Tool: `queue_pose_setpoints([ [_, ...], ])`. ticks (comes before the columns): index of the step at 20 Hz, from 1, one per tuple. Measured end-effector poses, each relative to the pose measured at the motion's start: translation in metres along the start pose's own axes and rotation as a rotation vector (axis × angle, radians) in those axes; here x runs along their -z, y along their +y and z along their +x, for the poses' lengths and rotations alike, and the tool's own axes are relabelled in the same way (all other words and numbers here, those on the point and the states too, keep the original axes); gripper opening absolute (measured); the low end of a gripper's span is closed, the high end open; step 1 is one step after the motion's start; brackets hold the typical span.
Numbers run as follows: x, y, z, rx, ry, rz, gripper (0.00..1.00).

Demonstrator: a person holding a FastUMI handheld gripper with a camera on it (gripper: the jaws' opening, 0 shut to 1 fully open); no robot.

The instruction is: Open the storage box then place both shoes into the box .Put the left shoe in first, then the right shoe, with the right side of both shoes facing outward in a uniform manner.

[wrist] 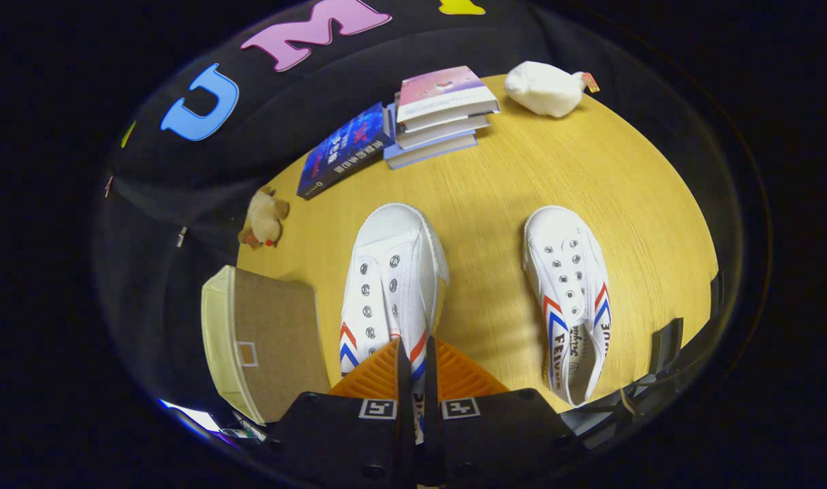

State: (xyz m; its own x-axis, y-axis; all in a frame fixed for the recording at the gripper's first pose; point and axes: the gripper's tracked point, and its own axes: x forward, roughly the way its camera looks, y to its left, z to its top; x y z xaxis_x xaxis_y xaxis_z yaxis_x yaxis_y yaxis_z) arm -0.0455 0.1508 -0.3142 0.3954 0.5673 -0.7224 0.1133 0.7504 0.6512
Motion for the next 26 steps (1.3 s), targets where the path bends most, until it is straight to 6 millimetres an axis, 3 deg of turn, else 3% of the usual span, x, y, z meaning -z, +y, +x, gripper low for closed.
queue_pose_setpoints([
  [4, -0.015, 0.082, -0.038, -0.107, -0.026, -0.04, 0.09],
  [7, -0.012, 0.146, -0.052, -0.171, -0.012, -0.064, 0.09],
  [9, -0.002, 0.188, -0.054, -0.221, 0.027, -0.045, 0.09],
  [12, 0.02, 0.238, -0.038, -0.24, 0.097, -0.029, 0.09],
  [15, 0.051, 0.267, -0.008, -0.198, 0.159, -0.037, 0.09],
  [20, 0.097, 0.292, 0.039, -0.136, 0.243, -0.022, 0.09],
  [26, 0.109, 0.308, 0.082, -0.089, 0.267, 0.001, 0.09],
])
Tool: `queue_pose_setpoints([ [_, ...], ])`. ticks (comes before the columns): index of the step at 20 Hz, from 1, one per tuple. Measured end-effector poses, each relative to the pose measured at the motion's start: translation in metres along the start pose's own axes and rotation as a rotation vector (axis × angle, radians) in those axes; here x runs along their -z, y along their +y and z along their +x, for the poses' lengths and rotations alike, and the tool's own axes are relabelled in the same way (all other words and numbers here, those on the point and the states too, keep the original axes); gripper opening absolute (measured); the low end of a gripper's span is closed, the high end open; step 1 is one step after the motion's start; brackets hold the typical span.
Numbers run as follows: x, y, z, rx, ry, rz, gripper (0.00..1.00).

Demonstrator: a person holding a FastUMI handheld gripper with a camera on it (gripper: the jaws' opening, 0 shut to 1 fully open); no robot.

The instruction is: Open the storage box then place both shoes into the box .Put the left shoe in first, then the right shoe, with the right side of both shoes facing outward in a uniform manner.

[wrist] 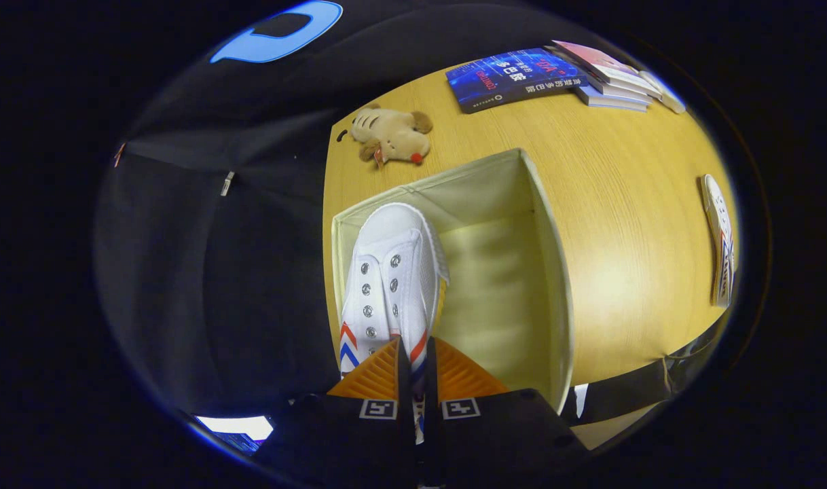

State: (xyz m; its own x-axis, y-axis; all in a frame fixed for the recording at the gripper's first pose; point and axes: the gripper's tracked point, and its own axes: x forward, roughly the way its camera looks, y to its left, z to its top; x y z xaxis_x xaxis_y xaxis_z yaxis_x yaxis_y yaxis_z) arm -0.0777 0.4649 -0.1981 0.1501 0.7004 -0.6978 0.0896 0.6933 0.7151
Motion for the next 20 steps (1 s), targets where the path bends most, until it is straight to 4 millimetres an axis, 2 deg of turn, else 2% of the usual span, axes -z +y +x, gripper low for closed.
queue_pose_setpoints([
  [6, 0.008, 0.002, 0.023, 0.015, 0.004, -0.057, 0.1],
  [7, 0.012, 0.005, 0.023, -0.003, 0.017, -0.077, 0.22],
  [9, 0.015, 0.006, 0.023, -0.025, 0.03, -0.105, 0.36],
  [10, 0.014, 0.004, 0.02, -0.033, 0.033, -0.118, 0.48],
  [11, 0.012, 0.002, 0.015, -0.044, 0.037, -0.127, 0.61],
  [13, 0.006, -0.004, -0.001, -0.066, 0.021, -0.129, 0.77],
  [17, -0.021, -0.025, -0.048, -0.115, -0.062, -0.116, 0.85],
  [20, -0.046, -0.063, -0.092, -0.105, -0.147, -0.137, 0.85],
])
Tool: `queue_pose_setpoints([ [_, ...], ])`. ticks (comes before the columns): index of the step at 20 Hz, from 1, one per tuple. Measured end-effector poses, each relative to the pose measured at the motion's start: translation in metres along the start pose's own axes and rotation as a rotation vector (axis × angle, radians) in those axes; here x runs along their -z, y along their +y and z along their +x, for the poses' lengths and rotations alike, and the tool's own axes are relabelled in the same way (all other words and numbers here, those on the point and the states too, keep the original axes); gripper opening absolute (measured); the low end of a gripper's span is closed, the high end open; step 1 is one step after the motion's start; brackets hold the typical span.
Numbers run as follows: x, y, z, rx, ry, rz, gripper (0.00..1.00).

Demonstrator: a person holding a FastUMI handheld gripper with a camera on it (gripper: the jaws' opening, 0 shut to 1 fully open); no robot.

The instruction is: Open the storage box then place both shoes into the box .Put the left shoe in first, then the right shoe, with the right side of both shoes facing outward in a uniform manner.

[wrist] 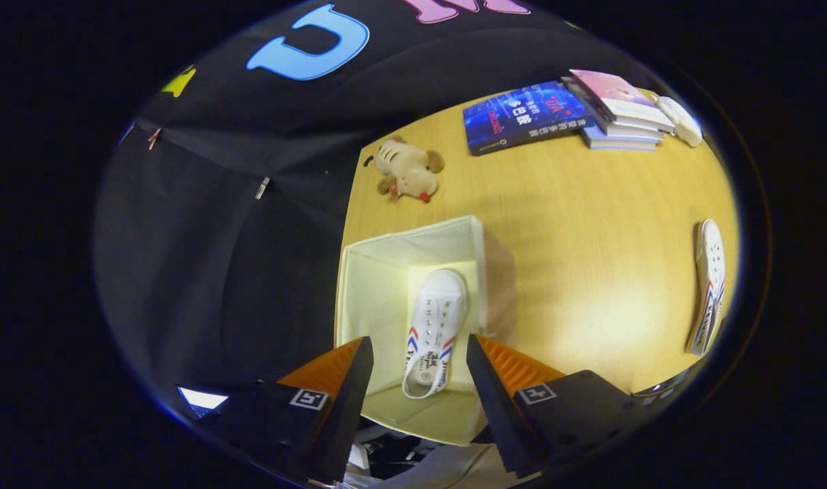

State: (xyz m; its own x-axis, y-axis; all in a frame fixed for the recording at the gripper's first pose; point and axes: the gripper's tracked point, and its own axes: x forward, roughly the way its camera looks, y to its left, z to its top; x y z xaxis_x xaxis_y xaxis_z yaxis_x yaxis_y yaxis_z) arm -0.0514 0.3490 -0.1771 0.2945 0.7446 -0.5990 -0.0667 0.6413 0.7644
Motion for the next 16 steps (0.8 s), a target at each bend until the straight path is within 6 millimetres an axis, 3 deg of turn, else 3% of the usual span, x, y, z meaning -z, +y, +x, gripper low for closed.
queue_pose_setpoints([
  [3, -0.024, -0.049, -0.043, 0.047, -0.085, -0.02, 0.95],
  [9, -0.052, -0.164, -0.111, 0.176, -0.179, 0.013, 0.97],
  [12, -0.056, -0.228, -0.132, 0.245, -0.197, 0.061, 0.97],
  [16, -0.048, -0.319, -0.144, 0.358, -0.174, 0.096, 0.97],
])
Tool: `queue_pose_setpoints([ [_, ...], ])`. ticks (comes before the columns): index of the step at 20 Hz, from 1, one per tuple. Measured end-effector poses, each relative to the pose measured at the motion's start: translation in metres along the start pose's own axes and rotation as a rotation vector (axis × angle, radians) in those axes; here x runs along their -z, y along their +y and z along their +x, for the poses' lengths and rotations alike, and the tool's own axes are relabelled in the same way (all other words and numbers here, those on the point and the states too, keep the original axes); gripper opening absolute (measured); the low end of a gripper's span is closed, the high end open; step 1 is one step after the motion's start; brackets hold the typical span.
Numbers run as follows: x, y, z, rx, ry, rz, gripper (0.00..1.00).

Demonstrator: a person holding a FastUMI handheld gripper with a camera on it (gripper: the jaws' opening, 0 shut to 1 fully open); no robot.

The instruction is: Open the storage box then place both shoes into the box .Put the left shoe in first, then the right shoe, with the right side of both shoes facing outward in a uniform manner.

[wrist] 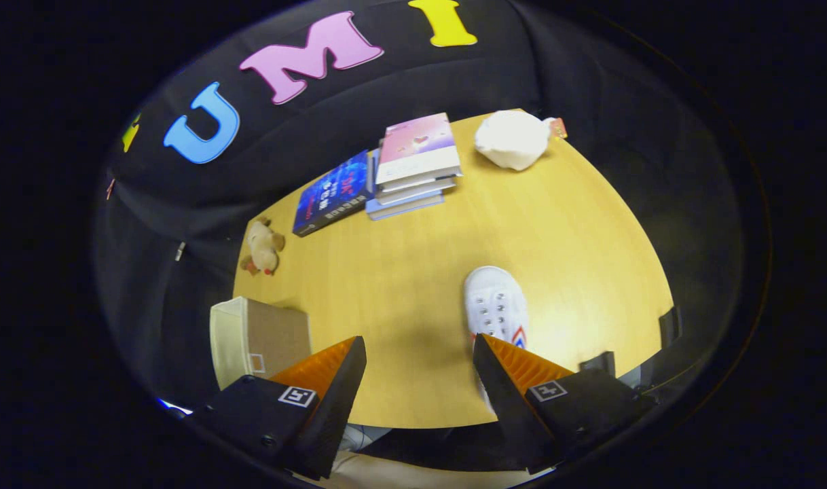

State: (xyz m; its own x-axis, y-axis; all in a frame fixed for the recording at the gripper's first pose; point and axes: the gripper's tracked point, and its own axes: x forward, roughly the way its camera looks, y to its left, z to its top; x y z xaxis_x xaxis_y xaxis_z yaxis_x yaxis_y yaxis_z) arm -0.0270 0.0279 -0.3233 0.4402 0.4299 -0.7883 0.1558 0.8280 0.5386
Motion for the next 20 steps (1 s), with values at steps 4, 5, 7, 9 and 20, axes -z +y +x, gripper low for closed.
queue_pose_setpoints([
  [4, 0.013, -0.063, 0.025, 0.058, 0.071, 0.004, 0.97],
  [5, 0.018, -0.07, 0.031, 0.057, 0.094, -0.002, 0.95],
  [7, 0.03, -0.079, 0.046, 0.052, 0.147, -0.011, 0.91],
  [9, 0.039, -0.091, 0.064, 0.081, 0.182, -0.05, 0.85],
  [20, 0.058, -0.11, 0.108, 0.113, 0.207, -0.049, 0.47],
])
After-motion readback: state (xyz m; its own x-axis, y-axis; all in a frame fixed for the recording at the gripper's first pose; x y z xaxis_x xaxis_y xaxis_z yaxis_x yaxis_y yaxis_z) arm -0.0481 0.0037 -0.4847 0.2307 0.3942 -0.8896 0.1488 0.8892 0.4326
